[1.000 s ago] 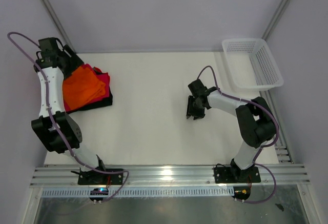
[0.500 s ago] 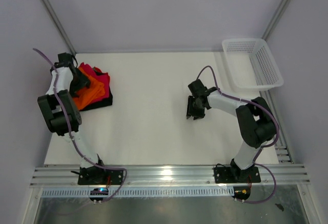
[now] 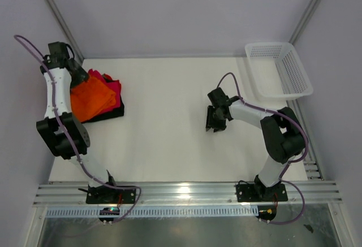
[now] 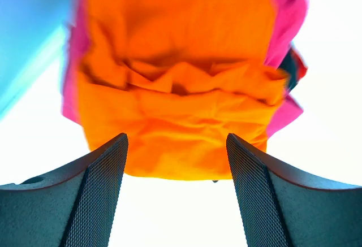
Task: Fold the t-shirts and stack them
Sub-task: Put the neatly folded tshirt into the corner of the board with the left arm
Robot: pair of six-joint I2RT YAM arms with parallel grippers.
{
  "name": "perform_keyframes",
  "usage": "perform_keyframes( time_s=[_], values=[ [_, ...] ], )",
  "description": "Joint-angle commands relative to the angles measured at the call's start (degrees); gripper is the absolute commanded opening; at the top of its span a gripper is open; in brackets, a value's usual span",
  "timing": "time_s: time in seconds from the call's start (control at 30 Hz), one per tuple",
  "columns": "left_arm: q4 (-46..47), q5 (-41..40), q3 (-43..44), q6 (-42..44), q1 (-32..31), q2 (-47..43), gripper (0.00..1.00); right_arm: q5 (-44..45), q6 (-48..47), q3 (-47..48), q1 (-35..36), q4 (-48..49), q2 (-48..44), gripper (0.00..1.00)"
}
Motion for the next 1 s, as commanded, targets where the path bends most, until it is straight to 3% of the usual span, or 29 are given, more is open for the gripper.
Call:
perform_keyframes(
  time_s=[0.0, 0.33, 0.57, 0.97],
  values=[
    [-3.4, -7.4, 5.5, 4.3, 0.1, -2.6, 0.73, -0.8, 0.6, -0.6, 0.0, 1.7, 1.0, 0.44],
    [-4.1, -12.8, 0.0, 4.5, 0.1, 6.9, 0.72, -0.7, 0.6, -0.6, 0.0, 1.1, 0.8, 0.45],
    [-5.2, -11.2, 0.7, 3.4, 0.1, 17.1, 0.71, 1.7, -0.4, -2.1, 0.0, -0.2, -1.6, 0.44],
    [-4.5, -2.4, 4.3, 0.6, -0.2, 4.3, 0.70, 2.7, -0.5, -2.7, 0.0, -0.3, -1.8, 0.45]
  ],
)
